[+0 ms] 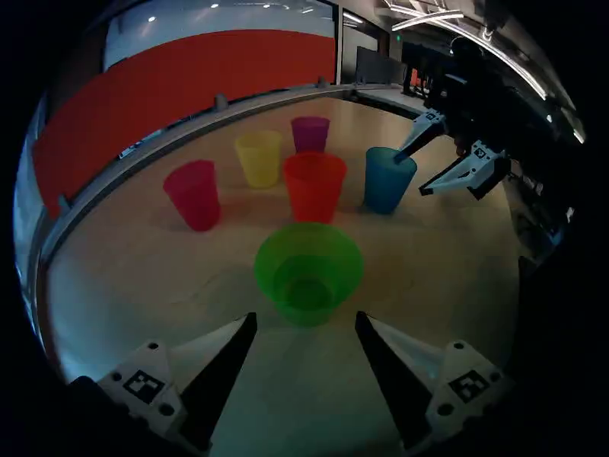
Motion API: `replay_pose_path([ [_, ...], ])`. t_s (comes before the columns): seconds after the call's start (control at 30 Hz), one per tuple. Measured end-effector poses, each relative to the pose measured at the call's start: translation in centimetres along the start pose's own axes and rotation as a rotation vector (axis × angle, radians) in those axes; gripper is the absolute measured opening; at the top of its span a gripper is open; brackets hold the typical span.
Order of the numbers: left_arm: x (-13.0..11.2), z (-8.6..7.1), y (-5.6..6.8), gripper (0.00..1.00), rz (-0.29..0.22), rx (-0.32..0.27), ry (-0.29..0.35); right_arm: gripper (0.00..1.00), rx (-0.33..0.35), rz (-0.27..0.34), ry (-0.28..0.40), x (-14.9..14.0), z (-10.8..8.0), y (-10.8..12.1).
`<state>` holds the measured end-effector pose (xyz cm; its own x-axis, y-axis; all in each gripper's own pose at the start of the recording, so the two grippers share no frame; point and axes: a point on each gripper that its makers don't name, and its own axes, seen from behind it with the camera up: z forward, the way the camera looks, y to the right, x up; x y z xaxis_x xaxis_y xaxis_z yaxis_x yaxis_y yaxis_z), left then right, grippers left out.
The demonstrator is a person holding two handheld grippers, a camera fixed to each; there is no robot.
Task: Pour water
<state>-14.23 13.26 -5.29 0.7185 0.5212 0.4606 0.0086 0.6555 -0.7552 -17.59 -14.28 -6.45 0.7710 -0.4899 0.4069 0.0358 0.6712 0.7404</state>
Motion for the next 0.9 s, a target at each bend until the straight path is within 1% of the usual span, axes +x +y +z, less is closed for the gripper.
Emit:
replay_pose_path([
  [0.37,-0.3,-1.9,-0.6,0.96,-0.044,0.061,0.038,1.00,-0.068,0.040,0.038,-0.8,-1.7,1.0],
  [0.47,-0.4,-2.2,-0.8,0.96,-0.062,0.076,0.050,1.00,-0.093,0.056,0.059,-0.6,-2.2,1.4],
  [0.57,-0.3,-2.6,-1.2,0.96,-0.072,0.103,0.069,1.00,-0.120,0.080,0.084,-0.4,-2.7,2.1],
  [0.67,0.3,-3.1,-2.0,0.96,-0.086,0.137,0.099,1.00,-0.153,0.100,0.109,0.0,-3.3,2.9],
  [0.9,2.3,-5.0,-4.5,0.96,-0.145,0.232,0.215,1.00,-0.259,0.136,0.205,2.1,-4.9,5.2],
])
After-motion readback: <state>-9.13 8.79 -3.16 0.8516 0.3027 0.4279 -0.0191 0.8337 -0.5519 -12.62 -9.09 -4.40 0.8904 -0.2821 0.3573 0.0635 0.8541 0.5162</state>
